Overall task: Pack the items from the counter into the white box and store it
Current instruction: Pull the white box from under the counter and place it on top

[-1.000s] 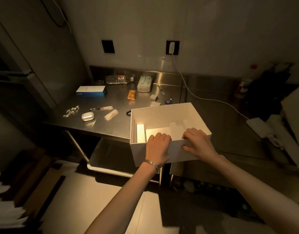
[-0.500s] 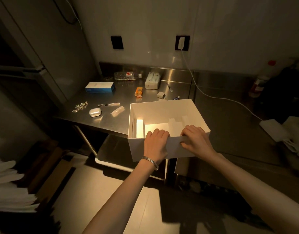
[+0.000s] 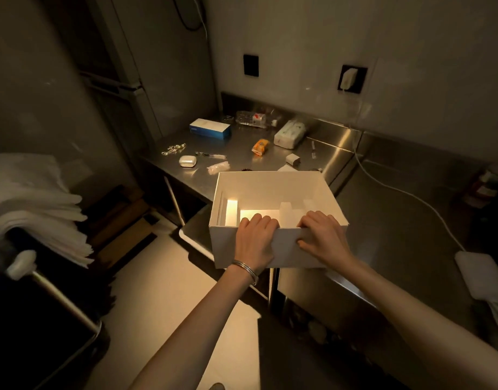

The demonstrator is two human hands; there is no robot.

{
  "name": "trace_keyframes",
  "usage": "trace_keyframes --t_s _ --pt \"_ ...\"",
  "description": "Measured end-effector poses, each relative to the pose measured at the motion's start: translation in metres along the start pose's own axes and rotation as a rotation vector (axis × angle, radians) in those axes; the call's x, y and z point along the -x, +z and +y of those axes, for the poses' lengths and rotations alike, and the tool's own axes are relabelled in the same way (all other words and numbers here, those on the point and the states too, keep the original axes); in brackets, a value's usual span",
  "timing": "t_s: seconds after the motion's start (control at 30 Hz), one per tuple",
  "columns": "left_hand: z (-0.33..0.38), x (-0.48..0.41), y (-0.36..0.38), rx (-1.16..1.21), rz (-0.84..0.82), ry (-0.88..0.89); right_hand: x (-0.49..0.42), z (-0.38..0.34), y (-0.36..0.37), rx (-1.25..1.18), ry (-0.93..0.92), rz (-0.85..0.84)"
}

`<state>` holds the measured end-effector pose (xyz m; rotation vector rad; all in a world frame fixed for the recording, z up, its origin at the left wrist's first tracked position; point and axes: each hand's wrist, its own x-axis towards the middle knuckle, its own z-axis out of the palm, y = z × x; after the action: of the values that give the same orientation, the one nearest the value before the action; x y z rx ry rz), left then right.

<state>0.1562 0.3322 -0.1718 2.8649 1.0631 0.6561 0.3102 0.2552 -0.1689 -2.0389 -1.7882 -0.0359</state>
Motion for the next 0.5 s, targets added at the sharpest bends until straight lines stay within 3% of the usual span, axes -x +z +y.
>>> trace_keyframes --t_s 0.17,0.5 --pt "0.045 0.008 0.009 -0.009 -0.062 -0.101 0.019 0.034 -0.014 0.004 -0.062 -0.064" --pt "0.058 -0.032 0.046 -0.074 -0.118 -0.161 -0.016 0.076 -0.005 0.034 0.030 -0.136"
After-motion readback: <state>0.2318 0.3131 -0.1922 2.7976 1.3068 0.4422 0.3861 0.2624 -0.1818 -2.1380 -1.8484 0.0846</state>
